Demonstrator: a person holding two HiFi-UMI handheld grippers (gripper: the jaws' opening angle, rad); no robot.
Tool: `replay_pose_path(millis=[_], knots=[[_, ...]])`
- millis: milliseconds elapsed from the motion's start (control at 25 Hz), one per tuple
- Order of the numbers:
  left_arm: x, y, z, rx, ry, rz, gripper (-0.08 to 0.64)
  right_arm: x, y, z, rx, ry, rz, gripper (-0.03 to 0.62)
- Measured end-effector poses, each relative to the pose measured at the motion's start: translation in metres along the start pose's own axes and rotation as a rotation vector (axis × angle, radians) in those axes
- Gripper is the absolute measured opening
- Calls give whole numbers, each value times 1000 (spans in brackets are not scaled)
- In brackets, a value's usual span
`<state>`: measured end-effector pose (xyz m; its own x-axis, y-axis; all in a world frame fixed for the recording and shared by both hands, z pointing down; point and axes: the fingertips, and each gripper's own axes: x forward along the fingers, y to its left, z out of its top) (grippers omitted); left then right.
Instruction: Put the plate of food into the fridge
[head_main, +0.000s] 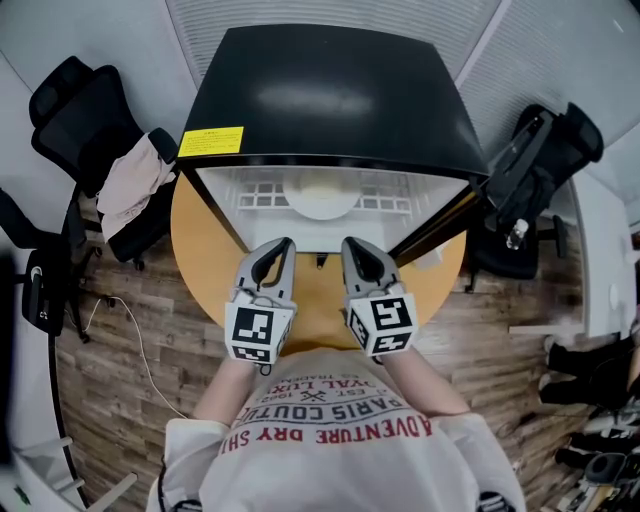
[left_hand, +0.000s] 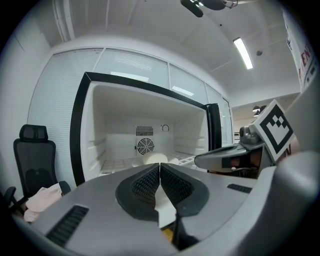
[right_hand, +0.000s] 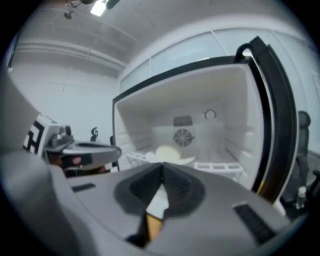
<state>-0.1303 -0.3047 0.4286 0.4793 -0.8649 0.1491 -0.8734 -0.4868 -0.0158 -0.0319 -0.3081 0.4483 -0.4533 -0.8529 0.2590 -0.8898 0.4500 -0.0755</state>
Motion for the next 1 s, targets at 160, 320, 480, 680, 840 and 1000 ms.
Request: replay_pose_path(millis=[160,320,480,680,840,1000], knots=[[0,-4,6,28,-10,-4,29,-1,-5,8,-49,-18,-19,29],[-2,-3,9,21,-13,-6,29,-6,-8,17,-61,-47,-27,28],[-1,2,14,28,-21,-4,29,-10,-5,27,-80,-71,-27,28],[1,5,19,51,-31,0,29,-10,0,29,-79,-84,-8,28],[2,2,18,45,-30,-16,29,-11,4,31,-91,-108,14,28],[3,1,18,44,-31,-20,29,-14,6,36,-110,-142,11,28]])
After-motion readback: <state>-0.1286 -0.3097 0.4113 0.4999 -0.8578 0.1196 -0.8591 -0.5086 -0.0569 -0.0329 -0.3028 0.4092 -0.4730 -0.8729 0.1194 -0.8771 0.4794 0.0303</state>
